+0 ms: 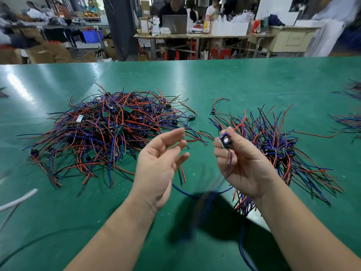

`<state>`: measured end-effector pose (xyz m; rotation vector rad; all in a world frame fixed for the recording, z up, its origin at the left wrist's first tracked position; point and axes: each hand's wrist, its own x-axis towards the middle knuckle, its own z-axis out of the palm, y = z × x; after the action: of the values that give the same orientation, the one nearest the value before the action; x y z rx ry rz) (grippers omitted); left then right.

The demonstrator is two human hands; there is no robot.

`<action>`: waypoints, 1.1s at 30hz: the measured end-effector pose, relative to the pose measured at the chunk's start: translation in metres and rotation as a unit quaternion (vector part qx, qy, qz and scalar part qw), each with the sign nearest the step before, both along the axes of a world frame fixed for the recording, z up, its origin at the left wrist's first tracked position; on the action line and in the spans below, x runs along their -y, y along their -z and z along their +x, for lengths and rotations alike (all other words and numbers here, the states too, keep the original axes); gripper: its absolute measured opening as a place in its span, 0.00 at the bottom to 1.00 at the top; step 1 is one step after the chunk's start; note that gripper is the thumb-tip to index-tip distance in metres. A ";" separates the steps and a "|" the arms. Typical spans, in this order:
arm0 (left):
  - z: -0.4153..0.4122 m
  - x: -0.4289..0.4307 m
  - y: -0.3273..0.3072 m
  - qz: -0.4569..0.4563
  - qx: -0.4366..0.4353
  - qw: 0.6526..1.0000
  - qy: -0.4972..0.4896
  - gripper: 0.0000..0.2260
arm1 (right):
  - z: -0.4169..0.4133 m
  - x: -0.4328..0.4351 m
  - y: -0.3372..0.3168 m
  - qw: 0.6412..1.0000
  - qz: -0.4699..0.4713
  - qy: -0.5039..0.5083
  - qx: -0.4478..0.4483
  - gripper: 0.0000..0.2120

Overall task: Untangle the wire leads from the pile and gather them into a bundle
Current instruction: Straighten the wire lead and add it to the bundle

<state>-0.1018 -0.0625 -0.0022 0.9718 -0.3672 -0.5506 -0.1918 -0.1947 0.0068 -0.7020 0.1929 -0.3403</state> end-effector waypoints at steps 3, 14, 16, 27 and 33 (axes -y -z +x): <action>0.006 -0.006 -0.004 0.080 -0.003 0.994 0.071 0.13 | 0.002 -0.006 0.000 0.991 -0.121 0.016 -0.048 0.08; -0.003 0.004 0.017 0.158 -0.105 0.972 0.135 0.04 | 0.008 -0.009 0.019 0.930 -0.319 0.080 -0.167 0.09; -0.004 0.004 0.017 0.150 -0.119 0.972 0.135 0.10 | 0.009 -0.008 0.017 0.935 -0.297 0.085 -0.177 0.08; -0.005 -0.008 0.014 0.210 0.036 0.925 0.315 0.08 | -0.001 0.034 0.003 0.939 -0.127 0.247 -0.203 0.08; 0.004 -0.013 0.015 0.320 0.129 0.888 0.304 0.10 | -0.004 0.044 0.003 0.936 -0.091 0.310 -0.138 0.07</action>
<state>-0.0983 -0.0500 -0.0177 1.5893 -0.7705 -1.1657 -0.1959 -0.2387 0.0042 -0.8625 0.6642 -0.8719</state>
